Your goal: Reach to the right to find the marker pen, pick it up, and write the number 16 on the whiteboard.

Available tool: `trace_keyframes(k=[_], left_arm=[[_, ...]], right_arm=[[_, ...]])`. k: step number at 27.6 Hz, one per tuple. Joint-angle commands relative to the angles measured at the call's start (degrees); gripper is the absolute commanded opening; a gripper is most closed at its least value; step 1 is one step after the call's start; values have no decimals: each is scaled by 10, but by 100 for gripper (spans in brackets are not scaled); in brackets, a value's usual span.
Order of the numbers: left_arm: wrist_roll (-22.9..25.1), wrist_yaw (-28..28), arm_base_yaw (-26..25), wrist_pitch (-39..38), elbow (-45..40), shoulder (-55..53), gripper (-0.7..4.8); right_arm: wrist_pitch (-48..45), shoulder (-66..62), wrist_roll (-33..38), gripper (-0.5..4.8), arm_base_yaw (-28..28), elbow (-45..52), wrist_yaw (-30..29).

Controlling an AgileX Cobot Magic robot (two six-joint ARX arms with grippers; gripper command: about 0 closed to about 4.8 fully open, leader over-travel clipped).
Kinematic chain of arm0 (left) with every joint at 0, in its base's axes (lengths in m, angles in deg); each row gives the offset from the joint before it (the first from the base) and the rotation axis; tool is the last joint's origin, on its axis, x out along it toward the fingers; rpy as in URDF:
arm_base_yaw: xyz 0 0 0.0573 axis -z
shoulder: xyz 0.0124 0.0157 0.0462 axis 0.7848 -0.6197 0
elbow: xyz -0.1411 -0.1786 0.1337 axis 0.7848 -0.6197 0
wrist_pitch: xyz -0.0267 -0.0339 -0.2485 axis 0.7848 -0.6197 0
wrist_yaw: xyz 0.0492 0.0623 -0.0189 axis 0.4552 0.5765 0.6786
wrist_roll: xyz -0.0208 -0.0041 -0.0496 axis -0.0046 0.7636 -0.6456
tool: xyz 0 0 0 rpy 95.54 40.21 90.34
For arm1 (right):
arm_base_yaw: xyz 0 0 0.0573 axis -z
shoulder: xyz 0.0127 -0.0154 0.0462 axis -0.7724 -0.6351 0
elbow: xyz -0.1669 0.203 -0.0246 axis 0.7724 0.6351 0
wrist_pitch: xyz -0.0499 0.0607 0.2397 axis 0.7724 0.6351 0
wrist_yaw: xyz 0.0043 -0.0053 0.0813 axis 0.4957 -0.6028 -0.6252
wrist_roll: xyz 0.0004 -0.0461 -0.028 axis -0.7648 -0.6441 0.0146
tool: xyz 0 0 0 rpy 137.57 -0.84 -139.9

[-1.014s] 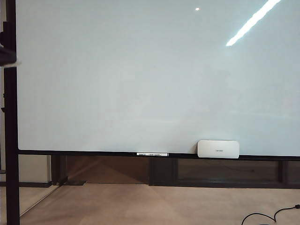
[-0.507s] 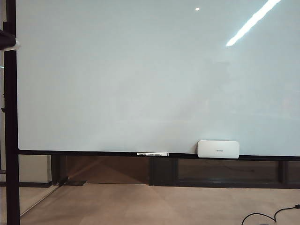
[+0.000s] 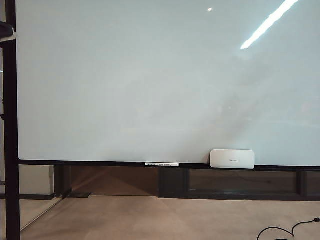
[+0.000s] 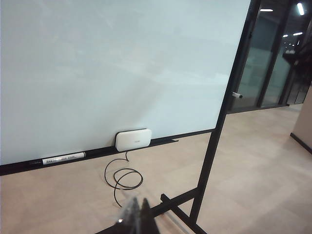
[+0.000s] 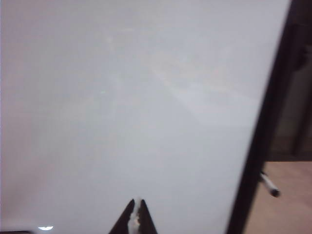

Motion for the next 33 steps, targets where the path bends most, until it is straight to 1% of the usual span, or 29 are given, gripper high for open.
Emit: trace_keyframes(k=[1, 2, 4, 5, 6, 8, 9, 10, 11, 12, 13, 15, 16, 17, 19, 20, 21, 23, 24, 25, 26, 28, 29, 31, 33], left_arm=[[2, -7, 0, 2, 2, -3, -6], [2, -4, 0, -2, 1, -12, -6], [20, -4, 0, 1, 2, -49, -6], [39, -4, 0, 17, 2, -81, -6], [48, -3, 0, 35, 2, -104, -6], [52, -4, 0, 107, 3, -170, -6], [49, -9, 0, 155, 5, -215, -6], [50, -15, 0, 177, 11, -246, -6], [50, -33, 0, 206, 31, -306, -6], [50, -49, 0, 219, 46, -341, -6], [50, -80, 0, 236, 75, -398, -6], [55, -119, 0, 263, 120, -487, -6], [54, -124, 0, 276, 136, -519, -6], [54, -142, 0, 297, 156, -562, -6], [50, -151, 1, 319, 178, -605, -6], [50, -157, 1, 329, 190, -629, -6], [50, -157, 1, 330, 193, -635, -6], [52, -148, 1, 330, 196, -641, -6], [53, -142, 1, 329, 196, -642, -6], [52, -136, 1, 329, 196, -642, -6], [53, -133, 1, 327, 196, -642, -6], [52, -133, 1, 326, 196, -642, -6], [52, -132, 1, 323, 196, -642, -6], [53, -126, 1, 319, 196, -642, -6], [57, -118, 1, 315, 196, -642, -6]], right_arm=[[-60, -59, 1, -6, 38, -7, 13], [-59, -73, 1, -6, 46, -12, 21], [-60, -108, 1, -6, 70, -29, 19], [-60, -122, 0, -6, 78, -38, 15], [-61, -133, 0, -6, 83, -45, 15], [-61, -168, -2, -6, 95, -68, 8], [-61, -193, -4, -6, 104, -86, -9], [-61, -207, -4, -6, 108, -96, -20], [-61, -229, -3, -6, 113, -113, -30], [-61, -243, -3, -6, 116, -123, -36], [-61, -264, -3, -6, 121, -141, -47], [-61, -288, -4, -6, 127, -166, -46], [-62, -295, -4, -6, 131, -174, -52], [-63, -304, -4, -6, 137, -183, -62], [-64, -319, -6, -6, 146, -194, -64], [-66, -339, -6, -6, 158, -203, -76], [-70, -350, -5, -6, 163, -208, -86], [-115, -396, 23, -6, 180, -219, -115], [-158, -431, 47, -6, 186, -230, -123], [-182, -454, 56, -5, 186, -239, -123], [-197, -490, 61, -5, 186, -260, -139], [-189, -561, 70, -5, 186, -318, -189], [-188, -584, 78, -5, 186, -341, -199], [-183, -634, 78, -5, 186, -397, -198], [-147, -665, 66, -5, 187, -451, -199]])
